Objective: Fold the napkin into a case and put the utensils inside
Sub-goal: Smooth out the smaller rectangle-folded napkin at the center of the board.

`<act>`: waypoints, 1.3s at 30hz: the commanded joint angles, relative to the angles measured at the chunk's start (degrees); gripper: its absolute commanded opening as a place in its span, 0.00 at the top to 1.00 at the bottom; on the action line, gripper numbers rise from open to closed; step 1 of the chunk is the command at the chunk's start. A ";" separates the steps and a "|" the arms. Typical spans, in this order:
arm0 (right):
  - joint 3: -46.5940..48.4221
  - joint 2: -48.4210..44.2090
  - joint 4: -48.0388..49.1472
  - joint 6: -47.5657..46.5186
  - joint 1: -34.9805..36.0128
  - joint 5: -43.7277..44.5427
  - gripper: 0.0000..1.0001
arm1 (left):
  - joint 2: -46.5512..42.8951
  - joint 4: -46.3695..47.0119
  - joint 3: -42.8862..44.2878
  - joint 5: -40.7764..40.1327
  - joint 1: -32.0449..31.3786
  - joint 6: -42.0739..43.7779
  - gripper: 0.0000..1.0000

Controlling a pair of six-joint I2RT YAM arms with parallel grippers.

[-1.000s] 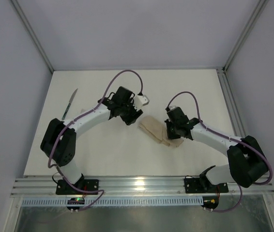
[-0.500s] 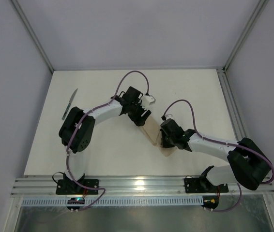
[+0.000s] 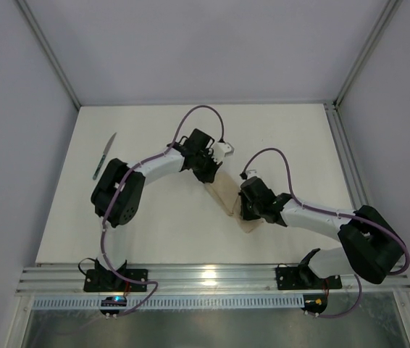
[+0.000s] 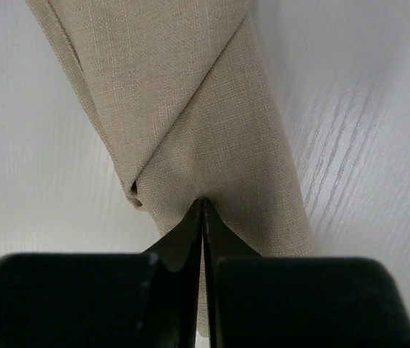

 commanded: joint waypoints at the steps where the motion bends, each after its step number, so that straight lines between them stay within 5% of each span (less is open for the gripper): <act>1: 0.01 1.93 3.11 -1.03 -0.83 0.36 0.96 | -2.43 -1.30 -1.85 2.36 0.30 2.38 1.00; 10: 2.73 1.86 2.07 -3.49 -1.62 0.53 0.95 | -10.51 -3.59 -11.86 -0.54 0.30 8.71 1.00; 13: 5.36 0.88 -0.30 -6.38 -1.62 1.23 0.81 | -12.01 -3.68 -14.16 -1.33 0.22 9.50 0.99; 18: 8.36 -2.89 -0.85 -12.09 1.88 2.29 0.77 | -14.30 -3.32 -17.15 0.95 1.18 6.79 0.98; 27: 6.51 -1.60 10.85 -10.61 3.74 -10.02 0.68 | -19.83 -4.82 -19.70 1.75 1.53 6.17 0.66; 32: 12.40 4.39 13.13 -12.19 3.74 -11.77 0.69 | -22.56 -1.23 -19.35 2.54 3.64 3.27 0.59; 35: 14.60 7.46 13.66 -12.37 3.74 -12.74 0.68 | -22.91 -1.83 -19.35 2.71 3.73 3.79 0.61; 39: 16.18 9.75 15.24 -12.45 3.83 -15.63 0.68 | -24.66 -4.55 -21.98 5.25 4.69 4.58 0.79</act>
